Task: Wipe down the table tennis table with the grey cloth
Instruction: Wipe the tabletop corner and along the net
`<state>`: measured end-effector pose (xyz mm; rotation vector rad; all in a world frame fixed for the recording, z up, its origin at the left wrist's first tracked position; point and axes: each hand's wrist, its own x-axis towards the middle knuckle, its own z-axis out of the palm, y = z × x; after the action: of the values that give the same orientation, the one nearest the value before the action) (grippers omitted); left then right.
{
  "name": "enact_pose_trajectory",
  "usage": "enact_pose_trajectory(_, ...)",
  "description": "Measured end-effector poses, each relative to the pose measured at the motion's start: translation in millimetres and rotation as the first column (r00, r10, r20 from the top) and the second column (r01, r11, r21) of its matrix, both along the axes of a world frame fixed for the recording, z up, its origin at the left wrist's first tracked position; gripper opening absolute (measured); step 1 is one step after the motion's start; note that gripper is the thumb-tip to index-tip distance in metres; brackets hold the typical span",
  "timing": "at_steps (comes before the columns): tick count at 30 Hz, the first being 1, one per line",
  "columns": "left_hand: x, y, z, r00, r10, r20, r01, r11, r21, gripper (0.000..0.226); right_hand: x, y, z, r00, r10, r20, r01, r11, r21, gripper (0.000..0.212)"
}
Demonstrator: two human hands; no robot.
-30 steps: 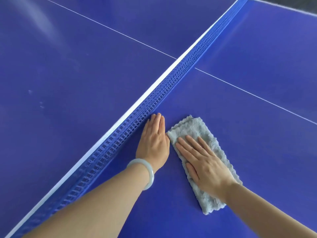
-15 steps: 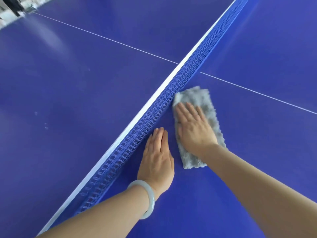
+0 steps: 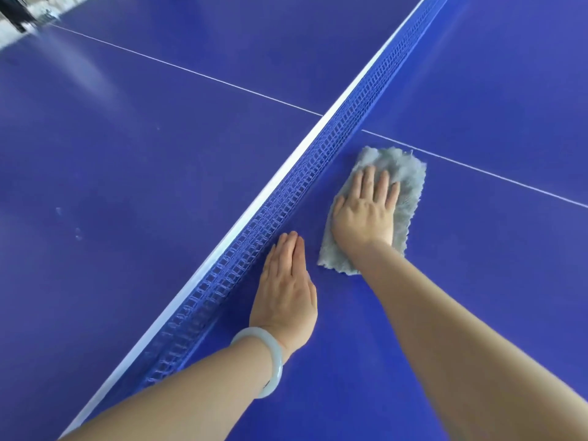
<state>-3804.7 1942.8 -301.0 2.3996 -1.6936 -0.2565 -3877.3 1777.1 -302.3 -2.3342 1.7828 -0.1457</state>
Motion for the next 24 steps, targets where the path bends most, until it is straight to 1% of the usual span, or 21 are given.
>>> enact_pose_trajectory(2, -1, 0, 0, 1.0, 0.007, 0.003, -0.007, 1.0, -0.008, 0.061, 5, 16, -2, 0.984, 0.177, 0.027, -0.177, 0.984, 0.004, 0.063)
enact_pose_trajectory(3, -1, -1, 0, 1.0, 0.007, 0.005, -0.007, 1.0, -0.013, 0.06, 4, 7, 0, 0.971, 0.237, 0.041, -0.238, 0.971, 0.019, 0.062)
enact_pose_trajectory(4, -1, -1, 0, 1.0, 0.007, 0.005, -0.007, 1.0, -0.016, 0.059, 1, -9, 2, 0.966, 0.257, 0.037, -0.258, 0.966, 0.024, 0.062)
enact_pose_trajectory(5, -2, -2, 1, 1.0, 0.008, 0.004, -0.008, 1.0, -0.017, 0.058, -3, -27, 4, 0.969, 0.244, 0.031, -0.244, 0.969, 0.023, 0.062)
enact_pose_trajectory(7, -2, -2, 2, 1.0, 0.014, 0.0, -0.014, 1.0, -0.02, 0.058, -13, -58, 5, 0.988, 0.156, 0.017, -0.156, 0.987, 0.027, 0.062)
enact_pose_trajectory(9, -3, -2, 3, 1.0, 0.014, 0.0, -0.014, 1.0, -0.025, 0.057, -23, -71, 5, 0.997, 0.073, 0.011, -0.073, 0.997, 0.032, 0.062)
enact_pose_trajectory(12, -3, -2, 2, 1.0, 0.02, 0.002, -0.02, 0.999, -0.026, 0.057, -31, -51, 3, 0.996, -0.093, 0.011, 0.093, 0.995, 0.036, 0.063)
enact_pose_trajectory(13, -3, -2, 2, 1.0, 0.018, 0.002, -0.018, 1.0, -0.026, 0.057, -31, -34, 3, 0.989, -0.148, 0.005, 0.147, 0.988, 0.039, 0.063)
enact_pose_trajectory(14, -2, -2, 1, 1.0, 0.018, -0.006, -0.018, 0.999, -0.026, 0.058, -26, -10, 3, 0.986, -0.168, 0.007, 0.168, 0.986, 0.025, 0.063)
enact_pose_trajectory(15, -1, -2, 1, 1.0, 0.016, -0.02, -0.017, 0.999, -0.027, 0.058, -21, 19, 2, 0.99, -0.14, 0.027, 0.14, 0.99, 0.008, 0.064)
enact_pose_trajectory(16, 0, -2, 1, 0.999, 0.011, -0.032, -0.012, 0.999, -0.03, 0.058, -18, 50, 2, 0.996, -0.063, 0.067, 0.063, 0.998, -0.004, 0.064)
enact_pose_trajectory(17, 0, -2, 1, 0.999, 0.006, -0.034, -0.007, 0.999, -0.036, 0.058, -21, 79, 1, 0.994, 0.052, 0.099, -0.051, 0.999, -0.011, 0.064)
enact_pose_trajectory(18, 0, -2, 1, 1.0, 0.003, -0.027, -0.004, 0.999, -0.044, 0.057, -31, 101, 0, 0.978, 0.176, 0.114, -0.175, 0.984, -0.019, 0.064)
enact_pose_trajectory(19, 0, -2, 0, 1.0, 0.001, -0.018, -0.002, 0.999, -0.05, 0.056, -51, 112, 0, 0.959, 0.26, 0.111, -0.258, 0.966, -0.031, 0.063)
enact_pose_trajectory(20, 0, -1, -1, 1.0, -0.001, -0.009, 0.001, 0.998, -0.056, 0.056, -76, 110, 1, 0.953, 0.284, 0.104, -0.281, 0.959, -0.036, 0.062)
enact_pose_trajectory(21, 0, -1, -2, 1.0, -0.002, -0.003, 0.002, 0.998, -0.06, 0.055, -105, 100, 1, 0.965, 0.247, 0.082, -0.244, 0.969, -0.047, 0.062)
enact_pose_trajectory(22, 0, -1, -2, 1.0, 0.001, 0.003, 0.0, 0.998, -0.063, 0.055, -134, 88, 1, 0.985, 0.164, 0.055, -0.162, 0.986, -0.046, 0.061)
enact_pose_trajectory(24, 0, -1, -2, 1.0, 0.005, 0.02, -0.003, 0.998, -0.068, 0.054, -176, 64, 2, 0.997, -0.081, 0.013, 0.081, 0.996, -0.023, 0.062)
